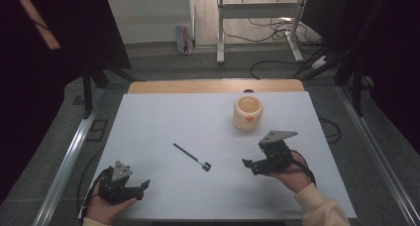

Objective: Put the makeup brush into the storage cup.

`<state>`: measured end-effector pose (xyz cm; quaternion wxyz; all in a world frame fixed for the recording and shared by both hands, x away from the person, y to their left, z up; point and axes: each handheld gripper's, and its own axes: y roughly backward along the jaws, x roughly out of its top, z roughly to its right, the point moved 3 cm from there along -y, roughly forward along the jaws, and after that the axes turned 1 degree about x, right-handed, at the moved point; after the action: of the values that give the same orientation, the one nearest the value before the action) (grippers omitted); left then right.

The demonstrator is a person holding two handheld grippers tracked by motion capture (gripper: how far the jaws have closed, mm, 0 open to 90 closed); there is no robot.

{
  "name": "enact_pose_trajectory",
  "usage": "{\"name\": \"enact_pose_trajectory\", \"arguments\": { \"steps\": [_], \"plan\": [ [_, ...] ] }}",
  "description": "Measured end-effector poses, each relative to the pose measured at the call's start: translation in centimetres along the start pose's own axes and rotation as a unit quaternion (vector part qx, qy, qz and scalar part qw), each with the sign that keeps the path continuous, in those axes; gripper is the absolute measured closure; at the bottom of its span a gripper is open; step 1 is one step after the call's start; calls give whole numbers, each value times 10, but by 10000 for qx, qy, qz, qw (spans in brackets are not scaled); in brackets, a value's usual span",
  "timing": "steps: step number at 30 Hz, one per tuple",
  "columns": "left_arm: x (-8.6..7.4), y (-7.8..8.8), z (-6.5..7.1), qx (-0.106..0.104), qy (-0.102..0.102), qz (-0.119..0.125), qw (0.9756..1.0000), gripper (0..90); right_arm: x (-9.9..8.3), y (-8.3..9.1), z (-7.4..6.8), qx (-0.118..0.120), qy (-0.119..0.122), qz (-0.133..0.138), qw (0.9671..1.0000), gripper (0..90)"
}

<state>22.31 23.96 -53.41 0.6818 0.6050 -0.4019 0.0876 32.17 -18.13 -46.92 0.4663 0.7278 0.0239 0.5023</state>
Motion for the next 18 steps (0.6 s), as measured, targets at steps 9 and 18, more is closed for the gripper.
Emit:
{"name": "enact_pose_trajectory", "arguments": {
  "steps": [9, 18],
  "plan": [
    [0, 0, 2, -10, -43, -14, 10000, 156, 13, -16, -6, 78, 137, -133, 9998, 159],
    [0, -1, 2, -14, -37, -4, 10000, 156, 26, -27, -12, 118, 239, -265, 9993, 167]
  ]
}}
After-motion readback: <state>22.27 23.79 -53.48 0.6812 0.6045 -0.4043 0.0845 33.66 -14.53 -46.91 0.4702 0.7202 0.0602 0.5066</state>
